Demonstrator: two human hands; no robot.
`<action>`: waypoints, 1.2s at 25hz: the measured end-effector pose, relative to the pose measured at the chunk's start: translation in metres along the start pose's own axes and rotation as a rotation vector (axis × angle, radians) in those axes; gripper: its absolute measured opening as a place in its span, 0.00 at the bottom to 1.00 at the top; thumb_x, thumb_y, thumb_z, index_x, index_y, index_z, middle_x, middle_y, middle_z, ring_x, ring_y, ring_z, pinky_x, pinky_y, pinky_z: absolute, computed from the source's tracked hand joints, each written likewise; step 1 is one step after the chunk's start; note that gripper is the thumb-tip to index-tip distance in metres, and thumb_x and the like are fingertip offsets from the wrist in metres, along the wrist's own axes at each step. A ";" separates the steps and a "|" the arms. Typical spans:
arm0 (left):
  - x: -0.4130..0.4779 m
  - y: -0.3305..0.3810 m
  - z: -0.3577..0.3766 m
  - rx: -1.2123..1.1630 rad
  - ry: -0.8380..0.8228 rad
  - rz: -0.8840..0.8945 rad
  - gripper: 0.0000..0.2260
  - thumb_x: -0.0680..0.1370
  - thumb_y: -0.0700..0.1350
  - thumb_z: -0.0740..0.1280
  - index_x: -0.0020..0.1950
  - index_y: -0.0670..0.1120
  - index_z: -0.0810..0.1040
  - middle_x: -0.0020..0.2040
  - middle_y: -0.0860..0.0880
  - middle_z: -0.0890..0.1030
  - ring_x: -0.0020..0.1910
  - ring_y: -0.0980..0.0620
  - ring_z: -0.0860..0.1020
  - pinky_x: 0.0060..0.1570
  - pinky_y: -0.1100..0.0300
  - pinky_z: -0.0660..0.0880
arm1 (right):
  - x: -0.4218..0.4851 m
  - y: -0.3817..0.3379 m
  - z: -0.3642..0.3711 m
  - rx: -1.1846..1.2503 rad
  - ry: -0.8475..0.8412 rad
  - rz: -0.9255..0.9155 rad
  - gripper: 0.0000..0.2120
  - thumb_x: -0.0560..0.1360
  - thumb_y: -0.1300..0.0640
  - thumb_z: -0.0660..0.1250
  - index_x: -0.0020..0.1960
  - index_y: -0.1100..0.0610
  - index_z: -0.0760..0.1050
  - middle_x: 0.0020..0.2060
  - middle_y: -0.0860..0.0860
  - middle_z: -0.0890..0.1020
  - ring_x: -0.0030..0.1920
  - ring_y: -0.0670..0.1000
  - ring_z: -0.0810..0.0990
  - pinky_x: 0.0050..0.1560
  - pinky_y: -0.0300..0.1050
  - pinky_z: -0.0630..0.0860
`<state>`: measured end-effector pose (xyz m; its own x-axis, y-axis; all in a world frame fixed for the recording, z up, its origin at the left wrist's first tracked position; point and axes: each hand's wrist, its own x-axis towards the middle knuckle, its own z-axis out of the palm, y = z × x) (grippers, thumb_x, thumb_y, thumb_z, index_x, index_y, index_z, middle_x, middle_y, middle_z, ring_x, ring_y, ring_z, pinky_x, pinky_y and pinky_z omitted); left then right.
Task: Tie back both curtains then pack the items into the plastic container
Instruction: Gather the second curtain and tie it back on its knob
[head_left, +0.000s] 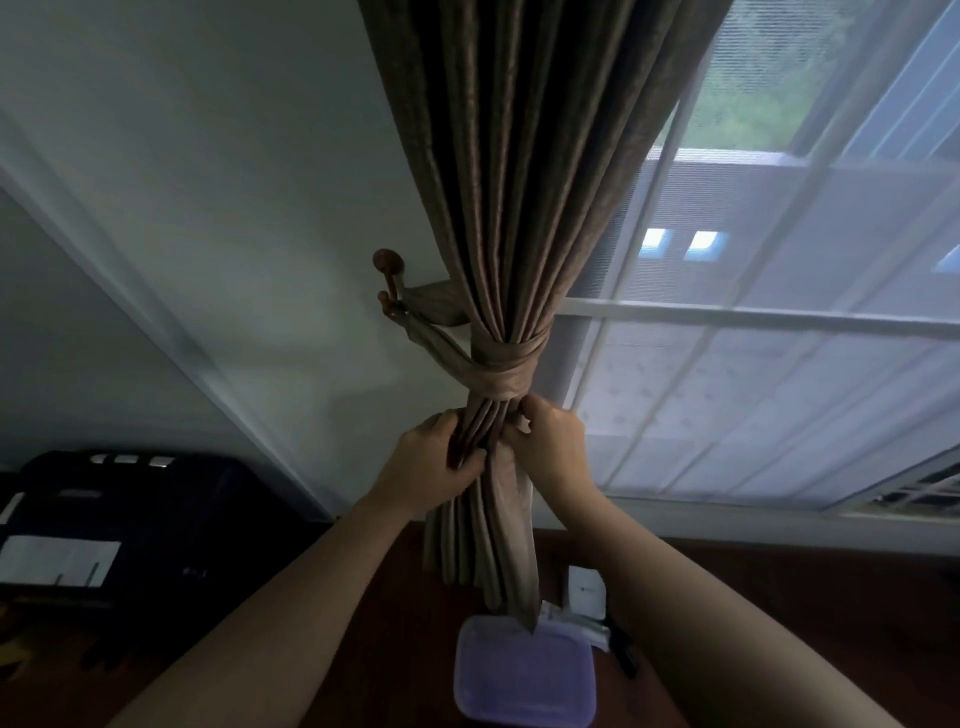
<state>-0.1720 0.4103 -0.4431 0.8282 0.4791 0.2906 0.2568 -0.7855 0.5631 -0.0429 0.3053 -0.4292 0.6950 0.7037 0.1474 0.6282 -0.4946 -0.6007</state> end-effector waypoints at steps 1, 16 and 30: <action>-0.001 0.002 0.001 -0.015 -0.038 -0.066 0.23 0.70 0.58 0.66 0.53 0.41 0.75 0.43 0.44 0.80 0.39 0.47 0.79 0.38 0.62 0.71 | 0.003 -0.001 0.001 -0.007 -0.028 -0.005 0.07 0.71 0.57 0.67 0.44 0.61 0.77 0.41 0.57 0.83 0.41 0.60 0.80 0.39 0.44 0.67; 0.005 0.041 0.029 0.206 0.029 -0.390 0.19 0.76 0.50 0.66 0.58 0.36 0.71 0.50 0.38 0.78 0.47 0.39 0.79 0.45 0.53 0.73 | 0.038 0.009 -0.025 -0.158 -0.366 -0.183 0.10 0.75 0.62 0.61 0.51 0.62 0.80 0.47 0.61 0.83 0.49 0.62 0.79 0.47 0.50 0.74; -0.003 0.022 0.006 -0.157 0.208 -0.141 0.22 0.73 0.58 0.62 0.53 0.41 0.79 0.41 0.44 0.82 0.37 0.49 0.81 0.38 0.57 0.79 | -0.002 0.011 -0.040 0.069 0.095 -0.203 0.11 0.74 0.55 0.68 0.54 0.57 0.80 0.43 0.55 0.85 0.43 0.56 0.82 0.40 0.45 0.74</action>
<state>-0.1660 0.3895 -0.4358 0.6655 0.6622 0.3444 0.2688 -0.6431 0.7171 -0.0233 0.2780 -0.4043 0.5887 0.7326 0.3417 0.7353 -0.3098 -0.6027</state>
